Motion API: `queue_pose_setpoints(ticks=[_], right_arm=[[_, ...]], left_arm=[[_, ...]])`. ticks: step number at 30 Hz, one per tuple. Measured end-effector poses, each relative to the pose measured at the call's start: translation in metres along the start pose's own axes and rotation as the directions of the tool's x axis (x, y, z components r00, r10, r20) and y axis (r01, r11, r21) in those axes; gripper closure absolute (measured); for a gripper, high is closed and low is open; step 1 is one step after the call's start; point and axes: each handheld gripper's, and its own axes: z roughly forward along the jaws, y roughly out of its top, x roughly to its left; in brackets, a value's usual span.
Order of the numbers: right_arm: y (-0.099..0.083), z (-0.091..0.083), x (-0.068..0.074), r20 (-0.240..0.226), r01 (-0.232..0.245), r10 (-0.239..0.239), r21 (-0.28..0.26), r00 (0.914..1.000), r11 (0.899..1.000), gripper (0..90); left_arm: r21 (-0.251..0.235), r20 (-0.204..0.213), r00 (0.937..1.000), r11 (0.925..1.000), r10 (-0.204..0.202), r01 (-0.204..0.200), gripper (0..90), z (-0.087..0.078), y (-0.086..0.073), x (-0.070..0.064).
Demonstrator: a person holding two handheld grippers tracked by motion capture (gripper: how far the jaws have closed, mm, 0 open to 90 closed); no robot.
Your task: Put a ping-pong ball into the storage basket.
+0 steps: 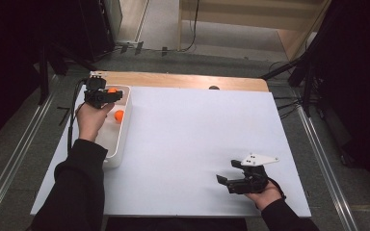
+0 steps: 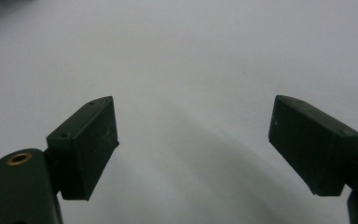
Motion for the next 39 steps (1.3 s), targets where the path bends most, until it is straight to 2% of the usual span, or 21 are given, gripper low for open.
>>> queue_pose_setpoints(ticks=[2, 6, 12, 17, 20, 23, 26, 32, 39], right_arm=[[0.0, 0.0, 0.0, 0.001, 0.001, -0.001, 0.0, 1.0, 1.0, 14.2], [0.0, -0.001, 0.0, -0.001, -0.001, 0.001, 0.001, 1.0, 1.0, 14.1], [0.0, -0.001, 0.0, 0.002, 0.002, -0.002, -0.002, 1.0, 1.0, 14.2], [0.0, -0.001, 0.0, 0.002, 0.002, -0.002, -0.006, 1.0, 1.0, 14.1], [0.0, -0.001, 0.0, 0.003, 0.003, -0.003, -0.007, 1.0, 1.0, 14.2], [0.0, -0.001, 0.001, 0.0, 0.001, -0.001, -0.004, 1.0, 1.0, 14.2], [0.001, -0.001, 0.001, -0.005, 0.0, 0.0, -0.002, 1.0, 1.0, 14.2], [0.001, -0.001, 0.001, -0.001, 0.002, -0.002, -0.005, 1.0, 1.0, 14.2], [0.001, -0.002, 0.001, -0.005, 0.0, 0.0, -0.008, 1.0, 1.0, 14.1]], left_arm=[[-0.005, 0.022, 0.9993, 0.9996, -0.029, 0.029, 26.2, -0.002, 0.001, 0.003], [-0.017, 0.054, 0.9977, 0.999, -0.04, 0.041, 25.4, -0.006, 0.002, 0.006], [-0.011, 0.057, 0.9984, 0.9999, 0.001, -0.001, 25.4, -0.009, 0.002, 0.002], [-0.032, 0.089, 0.996, 0.9995, 0.007, -0.005, 25.4, -0.017, 0.004, 0.0], [-0.045, 0.133, 0.9911, 0.9989, -0.006, 0.012, 25.5, -0.023, 0.006, 0.0], [-0.047, 0.159, 0.9874, 0.9988, -0.002, 0.01, 25.5, -0.028, 0.007, -0.002], [-0.029, 0.161, 0.9868, 0.9995, 0.02, -0.015, 25.6, -0.032, 0.009, -0.006], [-0.034, 0.19, 0.9806, 0.9984, 0.051, -0.045, 25.6, -0.042, 0.012, -0.017], [-0.018, 0.256, 0.9626, 0.9959, 0.09, -0.088, 25.5, -0.054, 0.014, -0.029]])
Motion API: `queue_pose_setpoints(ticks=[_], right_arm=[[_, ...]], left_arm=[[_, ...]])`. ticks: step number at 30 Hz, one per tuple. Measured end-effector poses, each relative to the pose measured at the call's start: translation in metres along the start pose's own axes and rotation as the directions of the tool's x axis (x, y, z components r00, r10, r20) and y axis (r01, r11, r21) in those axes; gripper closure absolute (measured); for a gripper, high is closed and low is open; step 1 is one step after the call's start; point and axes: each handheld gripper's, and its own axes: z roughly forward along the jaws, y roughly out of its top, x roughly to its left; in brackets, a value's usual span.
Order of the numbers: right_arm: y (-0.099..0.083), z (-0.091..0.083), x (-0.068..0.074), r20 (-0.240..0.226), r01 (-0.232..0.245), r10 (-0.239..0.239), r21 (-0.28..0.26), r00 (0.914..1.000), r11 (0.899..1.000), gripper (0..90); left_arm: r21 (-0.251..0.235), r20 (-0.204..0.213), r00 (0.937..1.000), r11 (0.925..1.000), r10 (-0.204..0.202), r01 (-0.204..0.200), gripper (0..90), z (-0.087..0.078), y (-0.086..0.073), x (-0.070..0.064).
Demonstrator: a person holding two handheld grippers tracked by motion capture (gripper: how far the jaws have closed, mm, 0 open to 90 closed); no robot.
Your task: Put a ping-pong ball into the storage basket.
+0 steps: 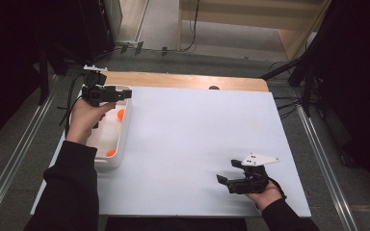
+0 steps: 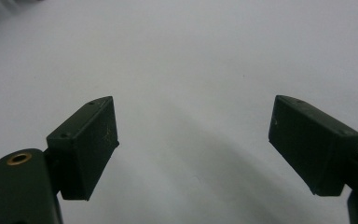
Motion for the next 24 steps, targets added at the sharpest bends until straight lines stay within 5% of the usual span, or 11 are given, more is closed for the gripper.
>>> queue_pose_setpoints(ticks=[15, 24], right_arm=[[0.001, 0.0, -0.001, 0.0, 0.004, -0.004, -0.004, 1.0, 1.0, 14.2], [0.001, -0.001, -0.002, -0.001, -0.004, 0.004, -0.002, 1.0, 1.0, 14.2]], left_arm=[[0.018, 0.108, 0.9937, 0.9993, 0.031, -0.033, 25.0, 0.0, -0.001, -0.022], [0.034, 0.132, 0.9894, 0.9973, 0.06, -0.065, 25.1, 0.004, -0.007, -0.026]])
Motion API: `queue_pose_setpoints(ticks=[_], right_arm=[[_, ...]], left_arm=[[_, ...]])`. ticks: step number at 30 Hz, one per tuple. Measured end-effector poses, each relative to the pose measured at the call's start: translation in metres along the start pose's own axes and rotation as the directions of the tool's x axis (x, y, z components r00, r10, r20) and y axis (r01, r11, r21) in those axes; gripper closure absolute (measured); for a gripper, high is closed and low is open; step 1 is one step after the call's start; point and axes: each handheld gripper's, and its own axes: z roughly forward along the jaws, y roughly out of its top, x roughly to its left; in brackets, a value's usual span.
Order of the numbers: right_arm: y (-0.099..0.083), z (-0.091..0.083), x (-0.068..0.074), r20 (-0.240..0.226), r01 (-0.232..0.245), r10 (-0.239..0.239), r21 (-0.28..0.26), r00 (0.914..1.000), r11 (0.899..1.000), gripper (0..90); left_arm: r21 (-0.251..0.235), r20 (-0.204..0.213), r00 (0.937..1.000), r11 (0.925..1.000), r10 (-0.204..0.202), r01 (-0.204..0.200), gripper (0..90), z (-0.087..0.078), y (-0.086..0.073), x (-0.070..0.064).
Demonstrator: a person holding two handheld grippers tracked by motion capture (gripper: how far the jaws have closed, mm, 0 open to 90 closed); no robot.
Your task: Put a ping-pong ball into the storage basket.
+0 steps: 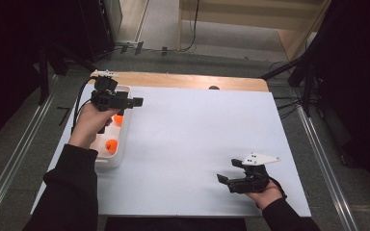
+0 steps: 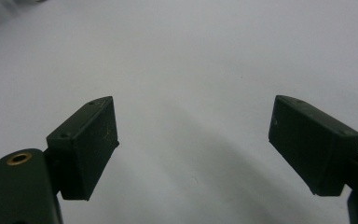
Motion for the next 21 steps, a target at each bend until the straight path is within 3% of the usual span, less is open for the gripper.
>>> queue_pose_setpoints(ticks=[7, 13, 21], right_arm=[[0.0, 0.0, -0.001, 0.003, 0.0, 0.0, -0.003, 1.0, 1.0, 14.2], [0.0, -0.001, -0.001, 0.002, -0.001, 0.001, -0.005, 1.0, 1.0, 14.2], [0.0, -0.001, -0.001, 0.002, 0.001, -0.001, -0.007, 1.0, 1.0, 14.2]], left_arm=[[-0.014, 0.032, 0.9995, 0.9999, 0.0, 0.001, 25.2, 0.0, -0.005, -0.006], [-0.016, 0.033, 0.9986, 0.999, 0.041, -0.041, 25.2, 0.002, -0.008, -0.016], [-0.005, 0.055, 0.9973, 0.9989, 0.048, -0.048, 25.3, 0.006, -0.015, -0.024]])
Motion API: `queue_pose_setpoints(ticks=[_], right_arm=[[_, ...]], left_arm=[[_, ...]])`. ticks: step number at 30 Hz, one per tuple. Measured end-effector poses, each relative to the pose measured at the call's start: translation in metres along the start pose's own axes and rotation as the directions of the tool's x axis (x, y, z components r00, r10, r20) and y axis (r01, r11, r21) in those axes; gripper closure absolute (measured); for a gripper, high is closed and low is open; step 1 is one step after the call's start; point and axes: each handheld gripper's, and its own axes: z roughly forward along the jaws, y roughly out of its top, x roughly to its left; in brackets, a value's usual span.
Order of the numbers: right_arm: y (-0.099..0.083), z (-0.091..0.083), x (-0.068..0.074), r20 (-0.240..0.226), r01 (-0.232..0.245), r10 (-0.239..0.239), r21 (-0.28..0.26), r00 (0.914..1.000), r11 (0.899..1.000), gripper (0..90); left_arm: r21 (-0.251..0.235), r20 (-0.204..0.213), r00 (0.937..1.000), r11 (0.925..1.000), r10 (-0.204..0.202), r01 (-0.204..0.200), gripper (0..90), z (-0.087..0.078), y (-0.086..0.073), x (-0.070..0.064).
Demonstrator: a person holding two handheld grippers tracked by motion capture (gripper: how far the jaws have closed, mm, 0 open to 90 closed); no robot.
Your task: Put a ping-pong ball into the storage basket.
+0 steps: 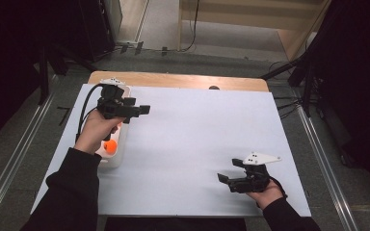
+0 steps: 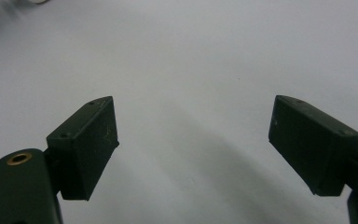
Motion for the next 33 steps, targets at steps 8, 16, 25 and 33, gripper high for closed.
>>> queue_pose_setpoints(ticks=[8, 16, 25, 33], right_arm=[[0.0, -0.001, 0.0, -0.003, 0.002, -0.002, 0.002, 1.0, 1.0, 14.2], [0.0, 0.0, 0.0, -0.001, 0.007, -0.007, 0.001, 1.0, 1.0, 14.1], [0.0, 0.001, 0.001, 0.0, 0.011, -0.011, 0.004, 0.9999, 1.0, 14.2], [0.0, 0.001, 0.001, -0.001, 0.01, -0.01, 0.006, 1.0, 1.0, 14.2]], left_arm=[[0.014, 0.02, 0.9993, 0.9994, 0.031, -0.031, 25.2, 0.0, -0.011, -0.01], [0.01, 0.033, 0.998, 0.9984, 0.055, -0.055, 25.3, -0.004, -0.024, -0.014], [0.019, 0.044, 0.9948, 0.9955, 0.092, -0.093, 25.2, -0.004, -0.034, -0.023], [0.012, 0.075, 0.9909, 0.9935, 0.112, -0.113, 25.2, -0.004, -0.04, -0.034]])
